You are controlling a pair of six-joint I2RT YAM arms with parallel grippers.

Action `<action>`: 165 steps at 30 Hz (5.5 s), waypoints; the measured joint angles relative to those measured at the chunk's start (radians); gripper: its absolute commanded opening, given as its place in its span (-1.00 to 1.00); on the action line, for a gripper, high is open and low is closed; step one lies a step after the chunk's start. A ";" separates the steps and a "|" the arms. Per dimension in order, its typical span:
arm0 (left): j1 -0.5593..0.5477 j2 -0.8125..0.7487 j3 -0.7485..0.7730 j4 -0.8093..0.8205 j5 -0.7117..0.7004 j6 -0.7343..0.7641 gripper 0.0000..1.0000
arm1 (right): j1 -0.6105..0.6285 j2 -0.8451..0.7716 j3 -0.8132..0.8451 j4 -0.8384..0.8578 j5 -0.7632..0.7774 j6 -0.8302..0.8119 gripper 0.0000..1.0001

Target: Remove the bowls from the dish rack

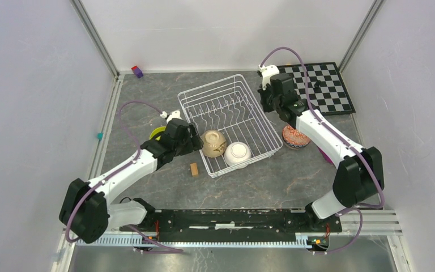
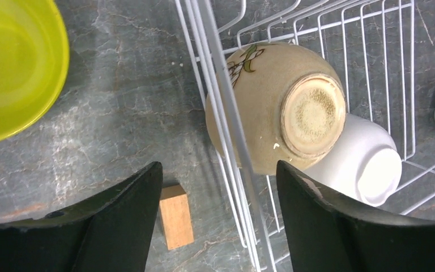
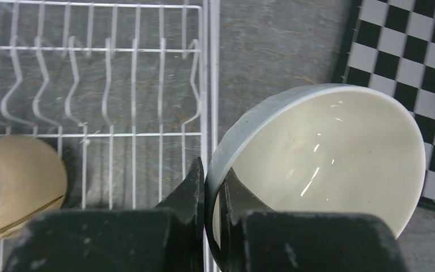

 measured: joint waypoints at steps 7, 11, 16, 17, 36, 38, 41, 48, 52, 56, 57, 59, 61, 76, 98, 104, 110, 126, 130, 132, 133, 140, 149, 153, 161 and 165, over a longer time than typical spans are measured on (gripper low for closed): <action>0.000 0.129 0.058 0.059 0.018 -0.002 -0.05 | 0.034 -0.062 -0.016 -0.034 -0.122 -0.018 -1.00; 0.000 0.193 0.097 0.089 0.021 -0.004 -0.08 | 0.092 -0.117 -0.016 -0.072 -0.122 -0.042 -1.00; 0.003 0.261 0.143 0.114 0.024 -0.005 0.05 | 0.138 -0.175 -0.016 -0.106 -0.153 -0.063 -1.00; 0.004 0.273 0.153 0.121 0.024 -0.004 0.09 | 0.142 -0.187 -0.016 -0.111 -0.156 -0.066 -1.00; 0.012 -0.262 -0.042 -0.073 -0.286 -0.081 0.74 | 0.350 -0.311 -0.132 -0.055 -0.394 -0.124 -1.00; 0.015 -0.335 -0.048 -0.142 -0.296 -0.101 0.73 | 0.409 -0.310 -0.132 -0.043 -0.409 -0.147 -1.00; 0.016 -0.412 -0.002 -0.248 -0.298 -0.113 0.73 | 0.507 -0.299 -0.132 -0.029 -0.423 -0.188 -1.00; 0.017 -0.426 0.237 -0.370 -0.212 -0.029 0.75 | 0.706 -0.291 -0.179 0.030 -0.440 -0.291 -1.00; 0.021 -0.409 0.274 -0.393 -0.057 0.057 0.75 | 0.737 -0.323 -0.272 0.043 -0.495 -0.321 -1.00; 0.021 -0.377 0.306 -0.429 0.098 0.136 0.75 | 0.737 -0.376 -0.343 0.014 -0.517 -0.340 -0.99; 0.021 -0.365 0.318 -0.440 0.130 0.151 0.75 | 0.736 -0.393 -0.351 0.000 -0.519 -0.348 -1.00; 0.021 -0.344 0.350 -0.467 0.203 0.173 0.81 | 0.737 -0.425 -0.362 -0.011 -0.517 -0.363 -1.00; 0.021 -0.309 0.402 -0.493 0.270 0.196 0.84 | 0.740 -0.470 -0.378 -0.013 -0.504 -0.390 -1.00; 0.019 -0.110 0.473 -0.449 0.601 0.223 0.57 | 0.812 -0.326 -0.347 -0.225 -0.251 -0.718 -1.00; -0.254 0.043 0.486 -0.471 0.209 0.282 -0.06 | 0.831 -0.260 -0.216 -0.279 -0.181 -0.760 -1.00; -0.286 0.055 0.489 -0.483 0.106 0.298 -0.93 | 0.831 -0.260 -0.215 -0.282 -0.172 -0.758 -0.55; -0.311 0.053 0.487 -0.531 -0.008 0.328 -0.95 | 0.831 -0.279 -0.215 -0.232 -0.144 -0.761 0.15; -0.189 -0.129 0.393 -0.536 -0.332 0.219 -0.95 | 0.831 -0.618 -0.491 0.174 0.101 -0.738 0.75; -0.028 -0.153 0.343 -0.570 -0.358 0.128 -0.95 | 0.831 -0.680 -0.559 0.264 0.163 -0.732 0.76; 0.046 -0.164 0.315 -0.583 -0.376 0.090 -0.95 | 0.830 -0.693 -0.575 0.288 0.174 -0.730 0.76; 0.084 -0.169 0.302 -0.590 -0.385 0.069 -0.95 | 0.831 -0.694 -0.579 0.298 0.174 -0.728 0.75; 0.296 -0.167 0.280 -0.606 -0.396 -0.053 -0.95 | 0.831 -0.697 -0.601 0.329 0.172 -0.668 0.74; 0.557 -0.089 0.328 -0.600 -0.397 -0.248 -0.95 | 0.831 -0.796 -0.686 0.341 0.108 -0.569 0.74; 0.629 -0.029 0.382 -0.607 -0.412 -0.320 -0.95 | 0.831 -0.838 -0.707 0.343 0.094 -0.553 0.74; 0.789 0.078 0.387 -0.591 -0.340 -0.439 -0.95 | 0.831 -0.892 -0.713 0.343 0.055 -0.548 0.72; 0.825 0.127 0.345 -0.578 -0.283 -0.499 -0.95 | 0.831 -0.904 -0.715 0.343 0.023 -0.552 0.72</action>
